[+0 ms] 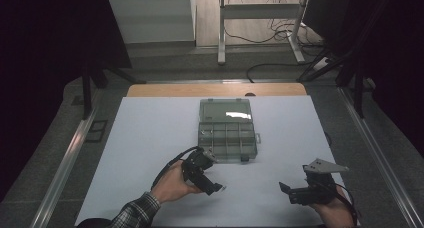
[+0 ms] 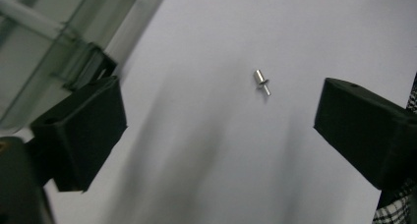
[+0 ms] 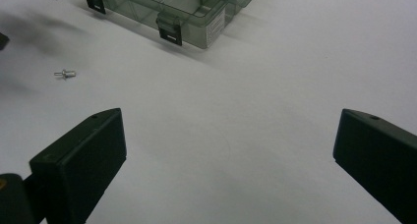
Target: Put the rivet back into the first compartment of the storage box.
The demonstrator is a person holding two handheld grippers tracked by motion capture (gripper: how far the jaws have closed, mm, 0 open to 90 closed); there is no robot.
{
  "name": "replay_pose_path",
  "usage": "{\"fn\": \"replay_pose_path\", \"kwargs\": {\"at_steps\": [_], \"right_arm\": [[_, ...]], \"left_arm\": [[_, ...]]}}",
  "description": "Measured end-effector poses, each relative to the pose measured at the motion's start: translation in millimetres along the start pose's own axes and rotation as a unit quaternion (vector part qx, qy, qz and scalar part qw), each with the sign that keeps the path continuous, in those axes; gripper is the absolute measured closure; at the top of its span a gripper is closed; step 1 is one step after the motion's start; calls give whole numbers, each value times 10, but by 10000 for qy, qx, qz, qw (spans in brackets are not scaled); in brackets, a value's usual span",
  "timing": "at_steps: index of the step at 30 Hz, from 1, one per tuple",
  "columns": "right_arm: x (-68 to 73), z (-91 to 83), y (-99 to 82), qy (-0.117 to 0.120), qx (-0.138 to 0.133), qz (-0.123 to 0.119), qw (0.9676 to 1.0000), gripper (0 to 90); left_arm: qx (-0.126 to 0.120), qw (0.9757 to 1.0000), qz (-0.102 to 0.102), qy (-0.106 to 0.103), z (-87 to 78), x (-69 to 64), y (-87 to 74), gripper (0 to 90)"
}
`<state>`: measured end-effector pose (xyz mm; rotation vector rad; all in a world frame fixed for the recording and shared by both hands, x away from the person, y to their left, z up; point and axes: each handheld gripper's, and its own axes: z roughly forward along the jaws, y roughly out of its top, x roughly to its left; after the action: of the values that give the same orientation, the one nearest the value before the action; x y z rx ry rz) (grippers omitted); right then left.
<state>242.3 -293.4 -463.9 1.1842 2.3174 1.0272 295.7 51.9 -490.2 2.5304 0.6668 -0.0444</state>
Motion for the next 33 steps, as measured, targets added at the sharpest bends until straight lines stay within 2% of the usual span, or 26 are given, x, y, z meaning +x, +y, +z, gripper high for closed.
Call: {"fn": "replay_pose_path", "kwargs": {"at_steps": [5, 10, 14, 16, 20, 23, 28, 31, 33], "right_arm": [[0, -1, -1, 5, -3, 12, 10000, 0], [-1, -2, -2, 7, -5, 10, 10000, 0], [-1, -1, -2, 3, 3, 0, 10000, 0], [0, 0, -2, 4, 6, 10, 10000, 0], [-1, -2, -3, 4, 18, 0, 10000, 0], [0, -2, -3, 7, 4, 13, 10000, 0], [-1, -2, -3, 5, 8, 1, 10000, 0], [-1, -3, -4, 8, 3, 4, 10000, 0], [-1, -2, -3, 10, 4, 11, 10000, 0]], "left_arm": [[61, 9999, 116, -72, 91, -52, 57, 160], [141, 9994, 227, -216, 177, -93, 82, 322], [207, 9992, 274, -194, 225, -108, 83, 462], [163, 9992, 280, -238, 242, -110, 85, 526], [232, 9987, 366, -258, 277, -141, 107, 614], [327, 9982, 474, -186, 322, -181, 118, 660], [373, 9974, 615, 65, 333, -222, 129, 746], [372, 9969, 689, 101, 334, -251, 120, 811], [378, 9967, 708, 135, 333, -266, 120, 819]]}}
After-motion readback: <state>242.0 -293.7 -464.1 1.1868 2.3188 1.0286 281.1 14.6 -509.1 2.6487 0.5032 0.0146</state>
